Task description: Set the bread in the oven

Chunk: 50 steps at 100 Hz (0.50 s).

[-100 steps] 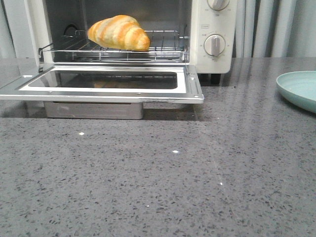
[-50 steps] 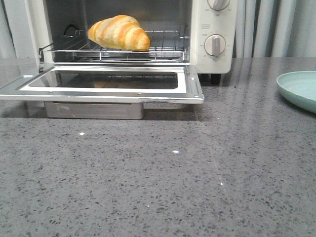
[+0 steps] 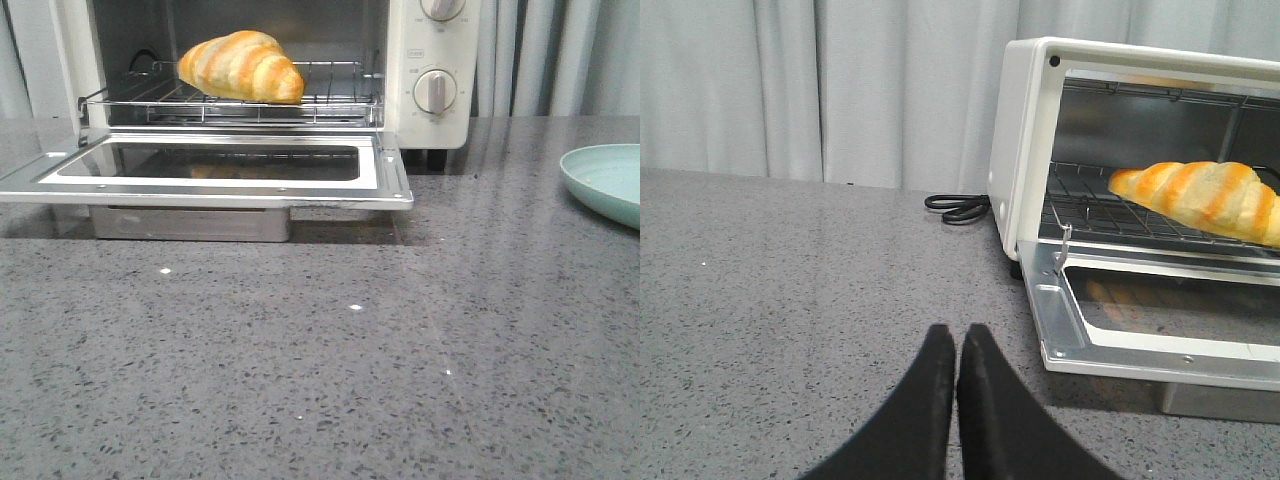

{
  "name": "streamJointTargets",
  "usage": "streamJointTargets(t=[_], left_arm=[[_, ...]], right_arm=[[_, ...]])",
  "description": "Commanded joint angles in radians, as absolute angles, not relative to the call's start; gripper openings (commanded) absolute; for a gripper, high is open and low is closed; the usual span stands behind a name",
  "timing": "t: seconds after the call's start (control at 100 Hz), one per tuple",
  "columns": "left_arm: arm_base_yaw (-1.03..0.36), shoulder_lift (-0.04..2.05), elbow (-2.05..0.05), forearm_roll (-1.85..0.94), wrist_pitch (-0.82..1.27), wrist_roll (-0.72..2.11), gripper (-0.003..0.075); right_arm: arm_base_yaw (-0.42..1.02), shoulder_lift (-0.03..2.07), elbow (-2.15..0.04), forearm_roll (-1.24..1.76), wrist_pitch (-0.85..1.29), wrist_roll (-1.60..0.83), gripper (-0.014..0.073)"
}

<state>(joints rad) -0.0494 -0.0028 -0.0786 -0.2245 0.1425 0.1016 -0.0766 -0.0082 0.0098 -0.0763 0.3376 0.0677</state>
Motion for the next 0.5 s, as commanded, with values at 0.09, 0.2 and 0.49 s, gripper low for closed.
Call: streamJointTargets(t=[0.09, 0.2, 0.49], left_arm=[[-0.048, -0.018, -0.106, -0.235, 0.066, 0.098, -0.0021], [-0.048, -0.018, -0.106, -0.235, 0.066, 0.098, -0.0021], [-0.048, -0.018, -0.106, -0.235, 0.066, 0.098, -0.0021]], right_arm=[[-0.084, -0.028, 0.035, -0.078, 0.317, 0.055, -0.0075], [-0.096, -0.028, 0.035, -0.078, 0.317, 0.049, -0.0075], [-0.117, -0.028, 0.035, -0.078, 0.319, 0.049, -0.0075]])
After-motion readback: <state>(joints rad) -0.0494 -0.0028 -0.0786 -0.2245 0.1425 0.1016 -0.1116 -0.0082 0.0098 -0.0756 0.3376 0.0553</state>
